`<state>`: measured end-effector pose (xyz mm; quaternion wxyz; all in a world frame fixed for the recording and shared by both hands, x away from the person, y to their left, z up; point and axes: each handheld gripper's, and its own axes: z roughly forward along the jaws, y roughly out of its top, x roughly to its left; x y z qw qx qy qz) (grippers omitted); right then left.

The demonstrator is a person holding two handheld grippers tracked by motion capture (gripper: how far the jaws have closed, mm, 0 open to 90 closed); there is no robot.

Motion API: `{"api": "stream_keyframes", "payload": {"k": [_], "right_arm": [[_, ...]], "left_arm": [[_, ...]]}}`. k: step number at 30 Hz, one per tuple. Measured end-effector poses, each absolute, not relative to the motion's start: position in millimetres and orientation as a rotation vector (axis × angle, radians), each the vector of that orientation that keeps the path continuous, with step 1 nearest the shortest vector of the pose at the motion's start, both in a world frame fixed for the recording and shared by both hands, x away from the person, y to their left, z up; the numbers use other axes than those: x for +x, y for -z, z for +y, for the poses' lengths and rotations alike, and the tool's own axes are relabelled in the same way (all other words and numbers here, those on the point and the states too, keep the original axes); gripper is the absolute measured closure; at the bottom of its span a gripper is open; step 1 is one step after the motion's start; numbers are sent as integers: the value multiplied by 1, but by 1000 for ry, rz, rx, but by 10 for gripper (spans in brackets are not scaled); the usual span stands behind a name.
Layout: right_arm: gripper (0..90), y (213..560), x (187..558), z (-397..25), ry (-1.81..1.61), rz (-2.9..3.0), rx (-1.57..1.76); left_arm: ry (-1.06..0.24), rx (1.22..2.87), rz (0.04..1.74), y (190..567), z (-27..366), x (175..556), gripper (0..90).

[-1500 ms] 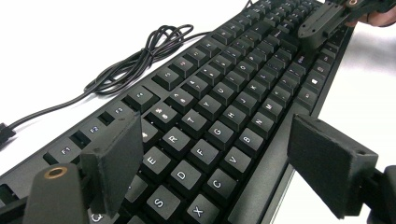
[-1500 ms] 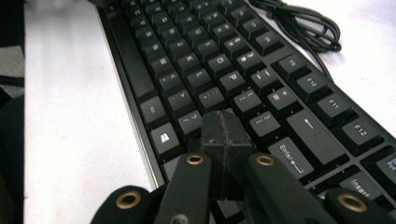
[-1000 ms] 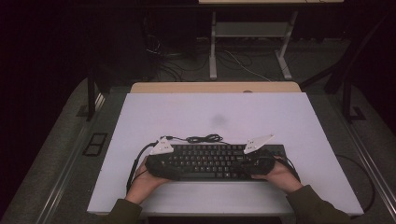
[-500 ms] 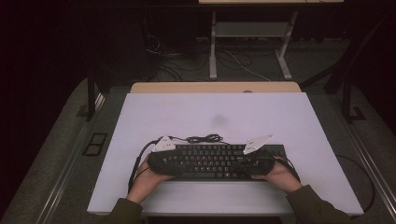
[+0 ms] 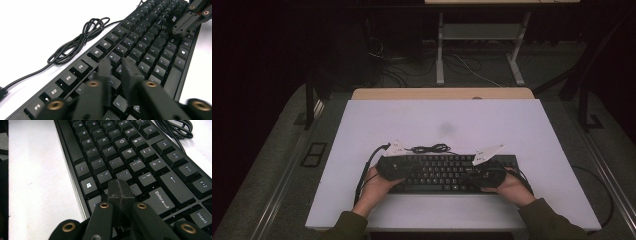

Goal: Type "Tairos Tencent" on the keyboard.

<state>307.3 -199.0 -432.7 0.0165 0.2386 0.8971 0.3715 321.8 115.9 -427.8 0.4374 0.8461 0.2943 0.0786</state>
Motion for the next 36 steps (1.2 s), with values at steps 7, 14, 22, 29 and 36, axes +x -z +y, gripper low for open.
{"api": "stream_keyframes", "payload": {"k": [7, 14, 22, 29, 36], "right_arm": [[895, 433, 307, -199, -1155, 2788, 742], [896, 433, 307, -199, -1153, 2787, 742], [896, 433, 307, -199, -1153, 2786, 741], [896, 433, 307, -199, -1153, 2787, 742], [895, 433, 307, -199, -1151, 2785, 741]], "left_arm": [[-169, 2139, 734, 430, 111, 326, 886], [-178, 2176, 725, 433, 109, 327, 886], [-179, 2181, 726, 433, 109, 326, 886], [-183, 2190, 723, 435, 108, 326, 886], [-179, 2185, 730, 435, 108, 326, 886]]}}
